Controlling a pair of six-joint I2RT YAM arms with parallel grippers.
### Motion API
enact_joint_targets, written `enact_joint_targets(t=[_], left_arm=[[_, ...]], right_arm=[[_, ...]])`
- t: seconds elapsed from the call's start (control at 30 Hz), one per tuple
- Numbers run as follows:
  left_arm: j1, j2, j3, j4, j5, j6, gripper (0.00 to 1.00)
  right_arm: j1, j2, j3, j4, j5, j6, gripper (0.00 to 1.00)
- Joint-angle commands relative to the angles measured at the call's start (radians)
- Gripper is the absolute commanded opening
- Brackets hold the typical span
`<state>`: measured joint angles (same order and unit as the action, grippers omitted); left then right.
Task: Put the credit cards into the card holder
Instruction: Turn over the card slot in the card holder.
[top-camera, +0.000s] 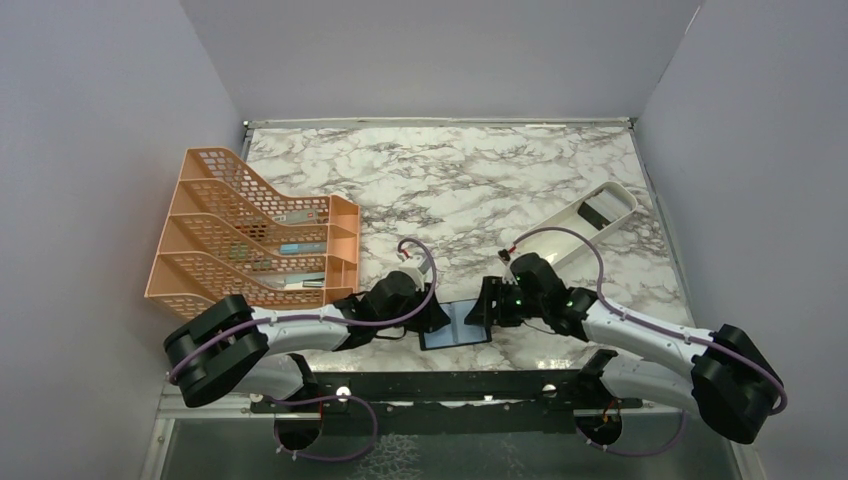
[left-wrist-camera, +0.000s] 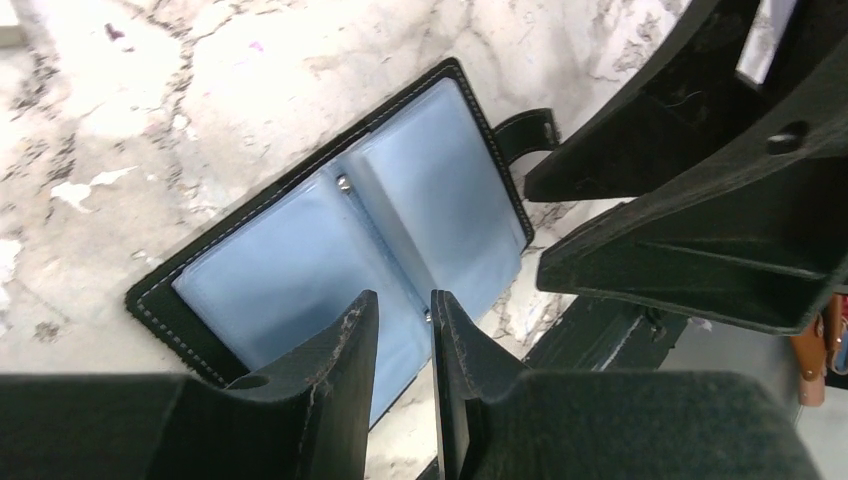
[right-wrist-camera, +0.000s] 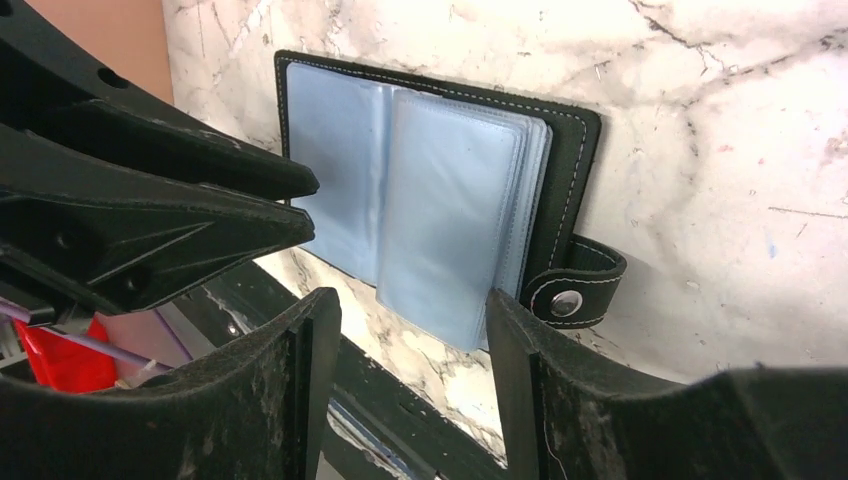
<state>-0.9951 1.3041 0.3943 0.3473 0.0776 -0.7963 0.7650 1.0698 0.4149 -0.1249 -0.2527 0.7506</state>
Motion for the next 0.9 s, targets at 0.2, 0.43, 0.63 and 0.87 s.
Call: enact_joint_targets(t=[0.2, 0.43, 0.63, 0.87], left_arm=[[-0.002, -0.069, 0.027, -0.186, -0.121, -0.017, 0.29], [-0.002, -0.102, 0.003, -0.226, -0.151, -0.033, 0.30], [-0.002, -0.106, -0.006, -0.232, -0.155, -0.027, 0.30], [-0.002, -0.096, -0.016, -0.206, -0.142, -0.027, 0.27]], right_arm=[[0.007, 0.060, 0.045, 0.029, 0.023, -0.007, 0.62], [0.007, 0.105, 0.045, 0.060, 0.024, 0.005, 0.62], [0.007, 0.138, 0.032, 0.106, -0.008, 0.023, 0.61], [0.007, 0.144, 0.025, 0.140, -0.031, 0.030, 0.60]])
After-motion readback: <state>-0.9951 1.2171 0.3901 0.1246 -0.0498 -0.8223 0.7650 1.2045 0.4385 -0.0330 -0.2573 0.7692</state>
